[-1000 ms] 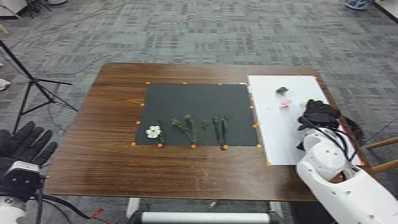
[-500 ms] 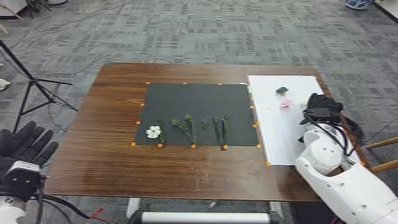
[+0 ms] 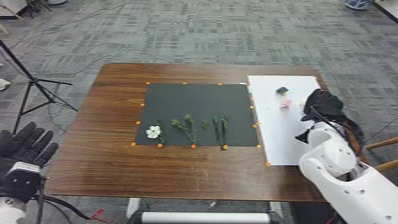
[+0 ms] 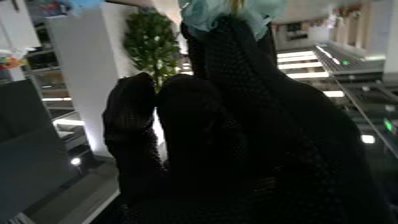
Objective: Arrange flowers
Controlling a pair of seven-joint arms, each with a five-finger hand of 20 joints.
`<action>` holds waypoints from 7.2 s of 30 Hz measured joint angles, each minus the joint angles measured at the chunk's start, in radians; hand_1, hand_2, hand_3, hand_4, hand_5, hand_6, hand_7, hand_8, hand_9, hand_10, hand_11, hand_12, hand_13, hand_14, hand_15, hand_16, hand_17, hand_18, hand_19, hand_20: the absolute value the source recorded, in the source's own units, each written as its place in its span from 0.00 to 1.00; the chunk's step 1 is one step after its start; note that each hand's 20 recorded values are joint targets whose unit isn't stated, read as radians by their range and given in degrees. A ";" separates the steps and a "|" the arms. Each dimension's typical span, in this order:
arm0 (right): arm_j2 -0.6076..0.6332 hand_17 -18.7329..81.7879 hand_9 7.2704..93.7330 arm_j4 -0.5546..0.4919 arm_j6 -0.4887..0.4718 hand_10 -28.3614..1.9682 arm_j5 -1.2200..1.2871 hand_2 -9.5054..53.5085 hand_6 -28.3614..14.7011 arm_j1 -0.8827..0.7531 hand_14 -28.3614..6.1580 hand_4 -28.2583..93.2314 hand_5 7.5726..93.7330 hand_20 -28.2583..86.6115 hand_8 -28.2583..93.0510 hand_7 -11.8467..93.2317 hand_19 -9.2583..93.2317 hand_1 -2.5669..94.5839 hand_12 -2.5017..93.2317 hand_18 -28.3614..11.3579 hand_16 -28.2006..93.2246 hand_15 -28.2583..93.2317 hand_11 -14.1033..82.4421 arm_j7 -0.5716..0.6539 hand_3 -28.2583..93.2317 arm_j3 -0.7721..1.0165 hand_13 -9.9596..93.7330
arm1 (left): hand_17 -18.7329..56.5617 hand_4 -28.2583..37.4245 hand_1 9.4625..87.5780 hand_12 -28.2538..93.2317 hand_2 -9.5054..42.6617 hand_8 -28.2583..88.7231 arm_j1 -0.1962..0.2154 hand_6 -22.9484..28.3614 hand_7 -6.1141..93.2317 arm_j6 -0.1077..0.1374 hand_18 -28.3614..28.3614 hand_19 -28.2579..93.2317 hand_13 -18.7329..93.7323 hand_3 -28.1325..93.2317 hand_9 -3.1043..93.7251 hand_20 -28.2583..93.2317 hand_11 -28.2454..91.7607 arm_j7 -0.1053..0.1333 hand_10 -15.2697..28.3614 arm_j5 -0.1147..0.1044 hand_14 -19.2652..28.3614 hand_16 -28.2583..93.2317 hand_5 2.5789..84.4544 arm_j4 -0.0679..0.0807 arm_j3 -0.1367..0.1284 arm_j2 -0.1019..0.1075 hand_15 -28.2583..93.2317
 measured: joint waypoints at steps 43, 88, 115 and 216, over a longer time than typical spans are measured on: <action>-0.372 0.52 0.90 0.218 -0.055 0.74 0.128 0.00 0.71 0.550 0.64 0.00 0.73 0.63 0.25 0.47 0.88 0.72 0.51 0.17 0.66 0.78 0.29 -0.649 0.80 -0.608 0.77 | 0.22 0.00 0.22 0.33 0.51 0.18 -0.052 0.63 0.17 0.000 0.72 0.44 0.39 0.82 0.37 0.34 0.39 -0.007 0.67 0.009 0.68 0.21 0.45 0.014 0.035 0.038 0.48; -0.542 0.50 0.81 0.475 0.094 0.72 0.112 0.00 0.70 0.643 0.67 0.00 0.64 0.61 0.19 0.43 0.84 0.70 0.43 0.18 0.66 0.76 0.25 -0.476 0.78 -0.815 0.73 | 0.22 0.00 0.23 0.33 0.52 0.18 -0.204 0.63 0.17 0.002 0.72 0.44 0.39 0.82 0.37 0.34 0.39 -0.020 0.66 0.011 0.68 0.21 0.45 0.061 0.175 0.086 0.49; -0.542 0.50 0.72 0.471 0.073 0.63 0.103 0.00 0.68 0.632 0.64 0.00 0.62 0.59 0.10 0.38 0.85 0.63 0.27 0.16 0.60 0.76 0.33 -0.424 0.78 -0.818 0.73 | 0.22 0.00 0.23 0.33 0.51 0.18 -0.195 0.63 0.17 0.001 0.72 0.44 0.39 0.82 0.37 0.34 0.39 -0.028 0.66 0.017 0.69 0.21 0.45 0.061 0.157 0.079 0.48; 0.093 0.49 0.53 0.076 -0.443 0.47 0.288 0.00 0.52 0.040 0.53 0.00 0.52 0.52 0.14 0.22 0.89 0.65 0.13 0.05 0.51 0.76 0.29 -0.016 0.79 0.200 0.70 | 0.22 0.00 0.23 0.33 0.50 0.17 0.051 0.63 0.17 0.002 0.72 0.44 0.39 0.82 0.37 0.34 0.39 0.021 0.66 0.013 0.69 0.21 0.45 -0.011 -0.005 0.008 0.49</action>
